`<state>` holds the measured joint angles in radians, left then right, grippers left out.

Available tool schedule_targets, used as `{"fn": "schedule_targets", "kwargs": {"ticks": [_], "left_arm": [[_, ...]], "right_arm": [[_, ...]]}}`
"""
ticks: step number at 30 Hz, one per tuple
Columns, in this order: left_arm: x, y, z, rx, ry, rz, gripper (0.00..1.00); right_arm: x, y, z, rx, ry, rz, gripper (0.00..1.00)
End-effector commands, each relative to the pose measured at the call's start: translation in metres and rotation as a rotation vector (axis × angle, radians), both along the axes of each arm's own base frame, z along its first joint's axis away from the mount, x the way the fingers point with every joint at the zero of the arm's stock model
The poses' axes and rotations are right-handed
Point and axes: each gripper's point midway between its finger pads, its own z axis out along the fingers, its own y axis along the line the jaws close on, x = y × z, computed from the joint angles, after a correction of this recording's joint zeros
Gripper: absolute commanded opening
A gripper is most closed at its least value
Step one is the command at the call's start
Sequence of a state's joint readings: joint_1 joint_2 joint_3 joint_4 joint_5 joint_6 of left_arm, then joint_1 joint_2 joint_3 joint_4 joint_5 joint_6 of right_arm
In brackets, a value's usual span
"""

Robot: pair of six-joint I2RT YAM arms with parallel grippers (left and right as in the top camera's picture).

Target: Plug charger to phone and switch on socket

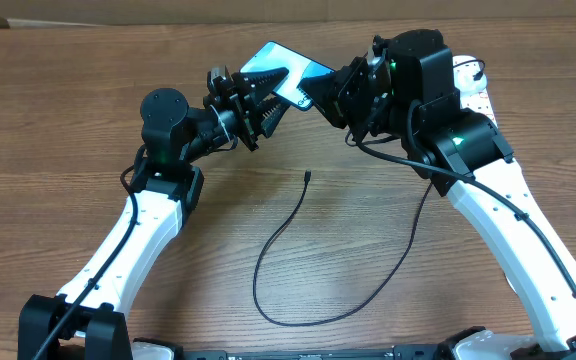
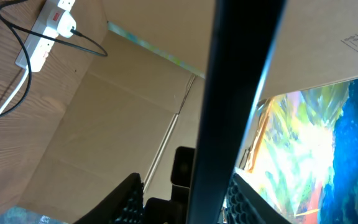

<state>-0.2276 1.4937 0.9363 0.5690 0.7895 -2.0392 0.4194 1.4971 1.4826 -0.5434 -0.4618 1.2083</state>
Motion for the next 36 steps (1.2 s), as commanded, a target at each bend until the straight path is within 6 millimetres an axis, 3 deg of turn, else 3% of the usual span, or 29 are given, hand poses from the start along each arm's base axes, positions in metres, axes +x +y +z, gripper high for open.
{"fn": "schedule_targets", "kwargs": {"ticks": [1, 8, 16, 24, 30, 36], "left_arm": [[0.0011, -0.0012, -0.0031, 0.011, -0.012, -0.007, 0.36], [0.0046, 0.0010, -0.0024, 0.010, -0.015, 0.017, 0.34], [0.0070, 0.0026, -0.0023, 0.010, -0.015, 0.034, 0.24], [0.0076, 0.0030, -0.0016, 0.007, -0.015, 0.038, 0.24], [0.0077, 0.0031, -0.0017, 0.007, -0.015, 0.038, 0.16], [0.0077, 0.0031, -0.0017, 0.008, -0.015, 0.038, 0.16]], "right_arm": [[-0.0029, 0.0023, 0.0143, 0.024, -0.030, 0.014, 0.04], [-0.0028, 0.0022, 0.0146, 0.046, -0.001, -0.004, 0.04], [-0.0029, 0.0022, 0.0145, 0.046, 0.000, -0.003, 0.04], [-0.0031, 0.0021, 0.0136, 0.044, 0.003, -0.004, 0.04], [-0.0033, 0.0021, 0.0132, 0.044, 0.005, -0.003, 0.04], [-0.0033, 0.0021, 0.0129, 0.044, 0.006, -0.003, 0.04]]}}
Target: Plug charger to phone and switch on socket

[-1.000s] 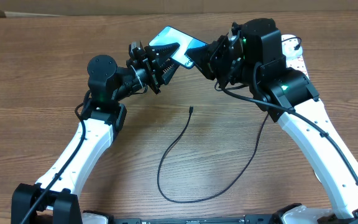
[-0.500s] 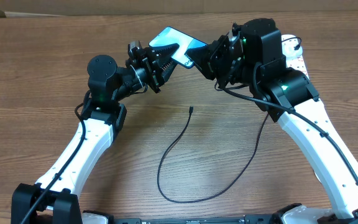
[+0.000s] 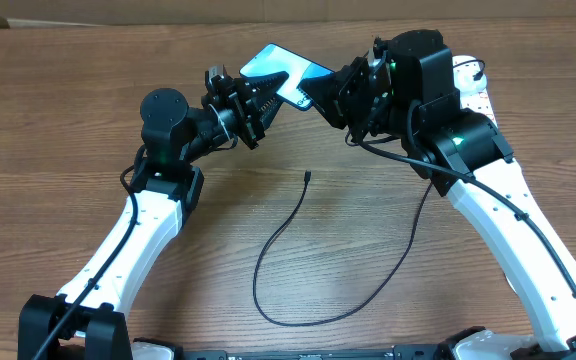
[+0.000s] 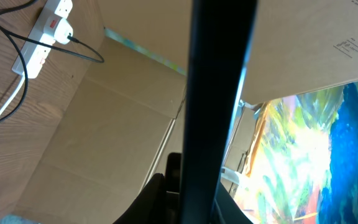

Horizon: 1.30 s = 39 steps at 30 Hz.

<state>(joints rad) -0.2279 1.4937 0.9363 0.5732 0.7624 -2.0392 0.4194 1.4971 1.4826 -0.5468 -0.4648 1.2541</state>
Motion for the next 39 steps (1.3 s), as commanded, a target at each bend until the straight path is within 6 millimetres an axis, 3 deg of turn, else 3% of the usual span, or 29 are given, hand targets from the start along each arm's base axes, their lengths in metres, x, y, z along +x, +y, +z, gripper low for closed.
{"fn": "schedule_targets", "kwargs": {"ticks": [1, 13, 32, 36, 39], "left_arm": [[0.0038, 0.0007, -0.0026, 0.009, -0.011, 0.012, 0.16], [0.0066, 0.0026, -0.0026, 0.009, -0.010, 0.031, 0.18], [0.0070, 0.0029, -0.0026, 0.004, -0.004, 0.034, 0.05], [0.0070, 0.0029, -0.0026, 0.004, -0.004, 0.034, 0.04], [0.0076, 0.0033, -0.0026, 0.004, -0.004, 0.038, 0.04]], "right_arm": [[-0.0027, 0.0019, 0.0133, 0.020, -0.032, 0.013, 0.04], [-0.0052, 0.0047, 0.0134, 0.026, -0.027, 0.026, 0.04], [-0.0058, 0.0052, 0.0137, 0.028, -0.026, 0.030, 0.04], [-0.0061, 0.0053, 0.0132, 0.027, -0.024, 0.031, 0.06], [-0.0061, 0.0051, 0.0130, 0.025, -0.025, 0.031, 0.15]]}}
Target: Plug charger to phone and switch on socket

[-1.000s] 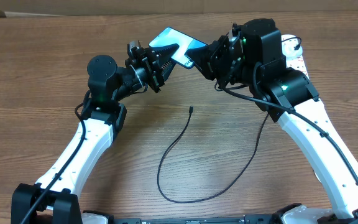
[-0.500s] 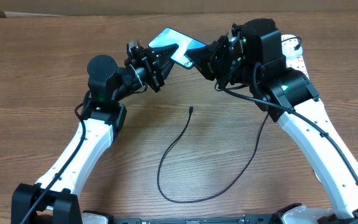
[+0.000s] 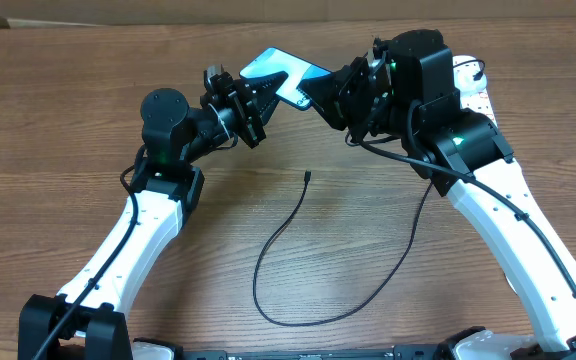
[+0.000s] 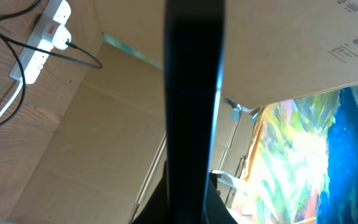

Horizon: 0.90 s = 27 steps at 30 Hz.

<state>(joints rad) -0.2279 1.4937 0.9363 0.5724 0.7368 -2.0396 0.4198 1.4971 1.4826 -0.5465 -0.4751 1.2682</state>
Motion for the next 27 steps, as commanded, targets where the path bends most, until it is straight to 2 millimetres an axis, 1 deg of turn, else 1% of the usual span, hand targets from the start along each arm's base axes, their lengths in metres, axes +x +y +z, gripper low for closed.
{"fn": "schedule_targets", "kwargs": {"ticks": [1, 2, 5, 7, 8, 9, 10, 12, 14, 15, 18, 20, 24, 27], "left_arm": [[0.004, 0.001, -0.002, 0.005, -0.005, 0.014, 0.04], [0.004, 0.001, -0.003, 0.005, -0.005, 0.016, 0.04], [0.004, 0.001, -0.003, 0.005, -0.005, 0.016, 0.04], [0.005, 0.002, -0.003, 0.006, -0.006, 0.020, 0.04], [0.006, 0.002, -0.003, 0.011, -0.012, 0.028, 0.04], [0.007, 0.003, -0.002, 0.017, -0.022, 0.037, 0.04], [0.008, 0.004, -0.003, 0.025, -0.032, 0.045, 0.04], [0.013, 0.009, -0.004, 0.057, -0.067, 0.075, 0.04], [0.017, 0.015, -0.007, 0.105, -0.107, 0.101, 0.04], [0.018, 0.018, -0.011, 0.128, -0.110, 0.107, 0.04], [0.023, 0.029, -0.023, 0.200, -0.127, 0.130, 0.04], [0.027, 0.039, -0.028, 0.267, -0.176, 0.147, 0.04], [0.030, 0.054, -0.030, 0.437, -0.367, 0.146, 0.04], [0.025, 0.054, -0.029, 0.532, -0.519, 0.094, 0.04]], "right_arm": [[-0.005, 0.004, 0.013, 0.011, -0.042, 0.029, 0.17], [-0.005, 0.004, 0.012, 0.010, -0.041, 0.030, 0.22], [-0.005, 0.004, 0.012, -0.003, -0.056, 0.039, 0.31], [-0.005, 0.004, 0.012, -0.018, -0.078, 0.051, 0.41], [-0.005, 0.003, 0.011, -0.026, -0.086, 0.053, 0.50], [-0.005, 0.003, 0.011, -0.035, -0.097, 0.058, 0.55], [-0.005, 0.003, 0.011, -0.046, -0.112, 0.066, 0.63], [-0.003, 0.001, 0.010, -0.073, -0.143, 0.072, 0.76], [-0.001, -0.002, 0.008, -0.104, -0.168, 0.077, 0.88], [-0.001, -0.004, 0.006, -0.116, -0.172, 0.080, 0.91], [0.001, -0.015, -0.002, -0.163, -0.173, 0.079, 0.96], [0.004, -0.027, -0.011, -0.204, -0.152, 0.057, 0.96], [0.007, -0.049, -0.026, -0.304, -0.155, 0.052, 0.97], [0.007, -0.061, -0.035, -0.397, -0.193, 0.084, 0.98]]}}
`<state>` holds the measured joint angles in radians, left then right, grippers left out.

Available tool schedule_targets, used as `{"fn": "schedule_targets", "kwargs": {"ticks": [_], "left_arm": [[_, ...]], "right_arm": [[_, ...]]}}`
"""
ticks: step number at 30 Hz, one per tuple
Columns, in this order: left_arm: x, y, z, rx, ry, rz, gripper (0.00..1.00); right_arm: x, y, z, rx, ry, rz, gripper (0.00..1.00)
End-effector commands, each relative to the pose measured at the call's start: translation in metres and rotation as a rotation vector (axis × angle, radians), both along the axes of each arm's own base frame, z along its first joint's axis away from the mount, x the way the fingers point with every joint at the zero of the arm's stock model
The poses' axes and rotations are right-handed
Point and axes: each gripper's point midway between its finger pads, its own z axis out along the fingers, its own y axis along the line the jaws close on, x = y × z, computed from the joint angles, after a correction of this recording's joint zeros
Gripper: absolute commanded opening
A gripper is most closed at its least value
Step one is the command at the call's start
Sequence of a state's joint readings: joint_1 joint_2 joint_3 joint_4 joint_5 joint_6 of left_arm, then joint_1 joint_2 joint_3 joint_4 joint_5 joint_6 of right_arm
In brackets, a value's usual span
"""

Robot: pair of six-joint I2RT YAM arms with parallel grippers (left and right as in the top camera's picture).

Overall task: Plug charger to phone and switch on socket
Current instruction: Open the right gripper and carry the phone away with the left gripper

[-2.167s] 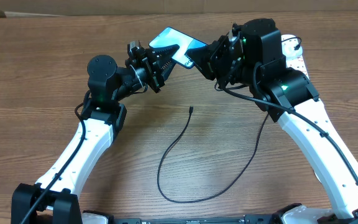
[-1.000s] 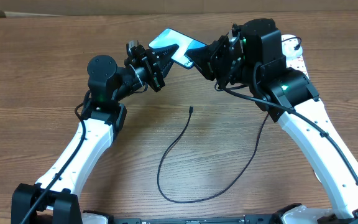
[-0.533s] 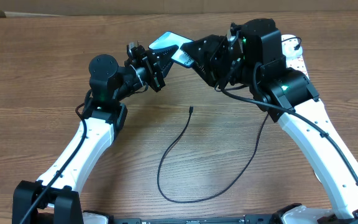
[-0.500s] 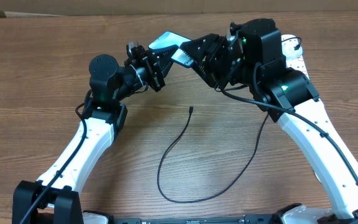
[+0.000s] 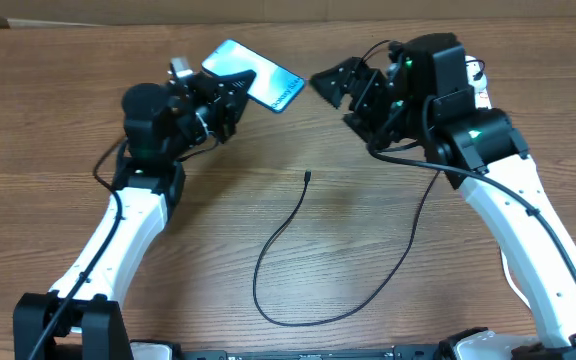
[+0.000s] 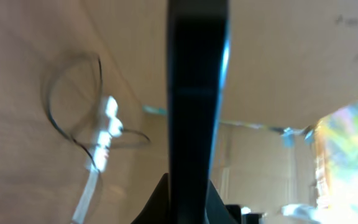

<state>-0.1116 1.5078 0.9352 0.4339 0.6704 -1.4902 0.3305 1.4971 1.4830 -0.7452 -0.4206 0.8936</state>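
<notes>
The phone (image 5: 254, 74), its screen lit blue, is held tilted above the far middle of the table. My left gripper (image 5: 230, 97) is shut on its lower edge. In the left wrist view the phone (image 6: 197, 87) shows edge-on as a dark bar rising from between the fingers (image 6: 213, 198). My right gripper (image 5: 334, 82) hangs to the right of the phone, apart from it and open. The black charger cable (image 5: 280, 235) lies looped on the table, its plug tip (image 5: 307, 177) free. The white power strip (image 5: 480, 88) is mostly hidden behind the right arm.
The wooden table (image 5: 48, 220) carries little besides the cable loop, which runs under the right arm. A cardboard wall (image 6: 291, 56) stands behind the table. The power strip (image 6: 103, 138) and its cord look blurred in the left wrist view.
My left gripper has moved left and back with the phone in it. The right gripper no longer touches the phone and sits a little further right. The wrist view has swung.
At first both grippers met at the raised phone, the left jaws wide around its edge. The left jaws then stood closer, and then shut on the phone. Now the left gripper alone holds it, away from the right gripper. The cable has not moved.
</notes>
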Motion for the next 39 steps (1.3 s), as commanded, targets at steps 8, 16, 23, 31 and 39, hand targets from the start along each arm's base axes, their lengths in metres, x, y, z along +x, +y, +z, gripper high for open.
{"fn": "schedule_targets", "kwargs": {"ticks": [8, 16, 23, 31, 39], "left_arm": [[-0.030, -0.019, 0.009, 0.306, -0.442, -0.275, 0.04], [-0.029, -0.017, 0.011, 0.364, -0.491, -0.265, 0.04], [0.007, 0.014, 0.008, 0.469, -0.443, -0.007, 0.04], [0.038, 0.062, 0.057, 0.433, -0.497, 0.355, 0.04], [0.041, 0.079, 0.179, 0.366, -0.703, 0.467, 0.04]], "right_arm": [[0.000, -0.072, -0.048, -0.422, 0.043, -0.149, 1.00], [0.003, -0.078, -0.090, -0.501, 0.162, -0.144, 1.00], [0.005, -0.073, -0.107, -0.494, 0.211, -0.126, 1.00], [0.006, -0.072, -0.107, -0.494, 0.207, -0.126, 1.00], [0.008, -0.080, -0.107, -0.529, 0.196, -0.155, 1.00]]}}
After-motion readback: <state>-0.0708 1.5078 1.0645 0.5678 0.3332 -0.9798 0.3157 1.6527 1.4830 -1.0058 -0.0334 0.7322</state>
